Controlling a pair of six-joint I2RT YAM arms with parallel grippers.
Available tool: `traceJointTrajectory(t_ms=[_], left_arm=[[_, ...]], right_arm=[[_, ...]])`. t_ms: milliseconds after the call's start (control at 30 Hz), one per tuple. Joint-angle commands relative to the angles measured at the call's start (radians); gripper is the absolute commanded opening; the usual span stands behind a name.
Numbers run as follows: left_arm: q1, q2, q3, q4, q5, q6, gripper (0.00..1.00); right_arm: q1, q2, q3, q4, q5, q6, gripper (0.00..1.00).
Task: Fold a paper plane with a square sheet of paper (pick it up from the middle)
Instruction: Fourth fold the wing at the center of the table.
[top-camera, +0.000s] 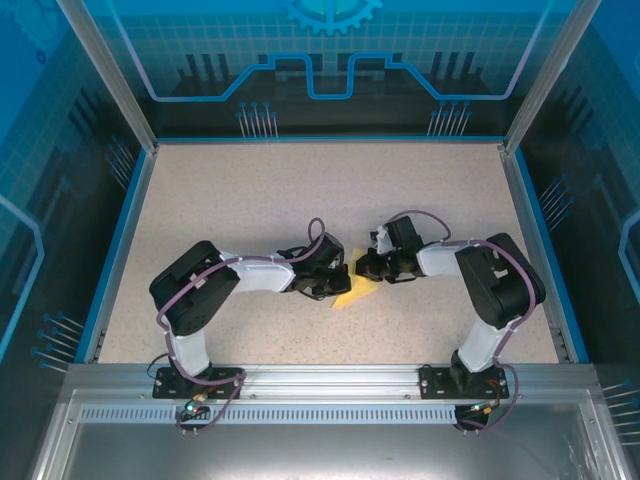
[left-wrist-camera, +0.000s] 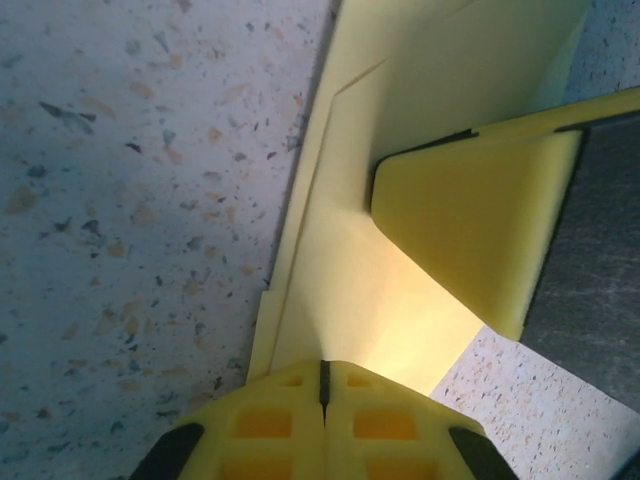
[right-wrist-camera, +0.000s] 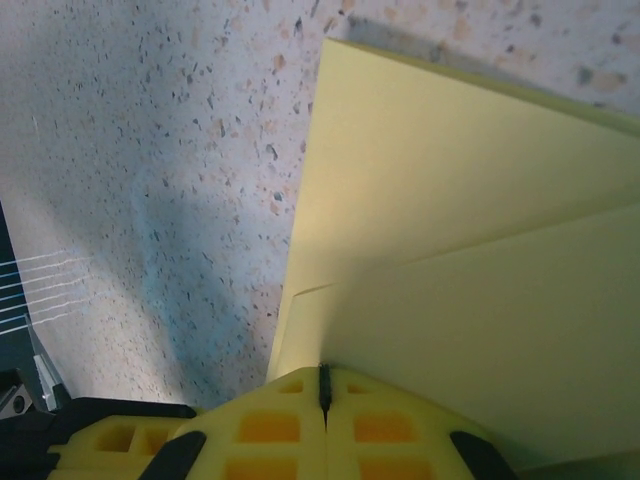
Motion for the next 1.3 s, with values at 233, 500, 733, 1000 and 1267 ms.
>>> traceJointTrajectory(t_ms=[233, 500, 733, 1000, 1267], left_arm=[[0.015, -0.044, 0.053, 0.035, 0.170, -0.015, 0.10], [0.023, -0.027, 0.004, 0.005, 0.194, -0.062, 0.10], [0.023, -0.043, -0.041, -0.017, 0.172, -0.081, 0.11], [0.022, -0.025, -0.064, 0.001, 0.153, -0.096, 0.11], [0.022, -0.017, -0.106, 0.025, 0.145, -0.109, 0.11]], right_arm=[[-0.002, 0.062, 0.000, -0.082, 0.057, -0.032, 0.03], [-0.009, 0.073, 0.005, -0.108, 0.074, -0.039, 0.03], [-0.010, 0.081, 0.009, -0.119, 0.075, -0.045, 0.03], [-0.010, 0.089, 0.000, -0.121, 0.080, -0.046, 0.03], [-0.010, 0.096, -0.003, -0.121, 0.082, -0.045, 0.03]])
